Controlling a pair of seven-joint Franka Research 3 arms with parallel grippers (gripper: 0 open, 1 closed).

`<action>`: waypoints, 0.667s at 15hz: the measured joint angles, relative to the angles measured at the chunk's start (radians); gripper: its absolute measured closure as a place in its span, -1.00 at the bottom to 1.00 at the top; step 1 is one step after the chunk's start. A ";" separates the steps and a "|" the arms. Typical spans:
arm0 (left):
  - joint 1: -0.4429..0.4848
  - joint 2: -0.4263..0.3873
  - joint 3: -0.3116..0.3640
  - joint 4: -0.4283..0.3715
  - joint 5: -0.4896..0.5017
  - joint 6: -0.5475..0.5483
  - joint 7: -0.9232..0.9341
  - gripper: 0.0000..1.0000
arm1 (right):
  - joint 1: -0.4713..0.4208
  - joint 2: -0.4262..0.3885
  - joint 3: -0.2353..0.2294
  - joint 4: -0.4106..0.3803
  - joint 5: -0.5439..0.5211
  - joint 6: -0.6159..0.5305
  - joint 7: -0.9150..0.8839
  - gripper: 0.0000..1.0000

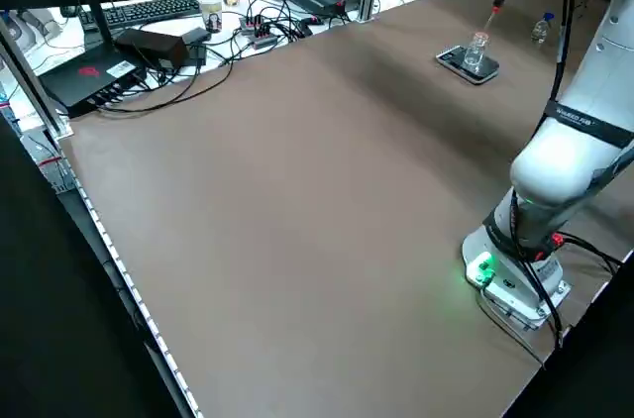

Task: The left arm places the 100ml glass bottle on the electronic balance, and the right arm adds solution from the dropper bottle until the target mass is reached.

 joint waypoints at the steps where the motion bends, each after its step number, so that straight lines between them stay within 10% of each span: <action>1: 0.000 0.000 0.000 0.000 0.000 0.000 -0.003 -1.00 | 0.000 0.000 0.000 0.000 0.000 0.002 0.000 0.90; 10: -0.001 0.000 -0.002 -0.001 0.000 0.000 -0.012 -1.00 | 0.000 0.005 0.000 0.000 0.000 0.007 0.000 0.92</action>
